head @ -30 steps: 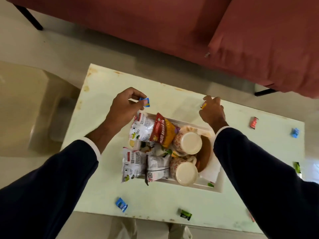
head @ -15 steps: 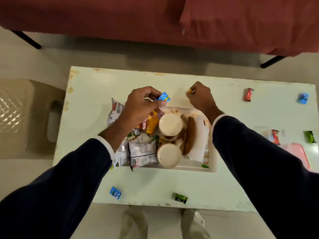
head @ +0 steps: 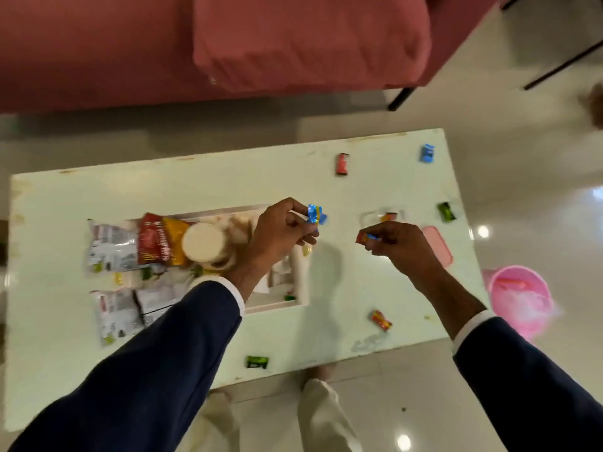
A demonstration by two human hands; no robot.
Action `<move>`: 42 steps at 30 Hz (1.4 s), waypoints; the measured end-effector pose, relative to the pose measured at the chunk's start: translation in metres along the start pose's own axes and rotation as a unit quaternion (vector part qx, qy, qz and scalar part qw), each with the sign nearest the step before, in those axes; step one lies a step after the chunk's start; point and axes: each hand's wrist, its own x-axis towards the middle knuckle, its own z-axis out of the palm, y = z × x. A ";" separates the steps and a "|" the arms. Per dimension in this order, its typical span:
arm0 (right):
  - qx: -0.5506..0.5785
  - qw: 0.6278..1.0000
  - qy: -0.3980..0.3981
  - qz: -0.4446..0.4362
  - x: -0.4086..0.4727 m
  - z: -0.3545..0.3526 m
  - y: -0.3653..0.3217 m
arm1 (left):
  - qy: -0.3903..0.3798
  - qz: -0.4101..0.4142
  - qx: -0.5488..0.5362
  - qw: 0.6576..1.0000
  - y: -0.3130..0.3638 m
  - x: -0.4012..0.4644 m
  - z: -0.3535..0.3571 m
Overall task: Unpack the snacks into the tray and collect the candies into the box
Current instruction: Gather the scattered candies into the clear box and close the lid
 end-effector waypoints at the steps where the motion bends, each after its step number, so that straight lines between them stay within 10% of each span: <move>1: 0.019 0.999 0.025 0.013 -0.002 -0.016 0.011 | -0.009 -0.006 0.003 1.000 0.000 0.003 0.020; 8: -0.013 0.983 0.164 0.082 0.015 -0.079 0.057 | -0.007 -0.030 0.069 0.997 -0.005 0.034 0.138; 17: -0.113 0.981 0.141 0.075 0.039 -0.091 0.065 | 0.020 -0.014 0.173 0.985 -0.013 0.060 0.204; 30: -0.066 0.998 -0.006 0.006 -0.065 0.029 0.073 | -0.031 -0.049 0.147 0.988 -0.062 -0.079 0.082; 42: -0.211 0.971 -0.105 -0.031 -0.140 0.264 0.089 | 0.105 -0.120 0.170 0.972 -0.231 -0.259 -0.106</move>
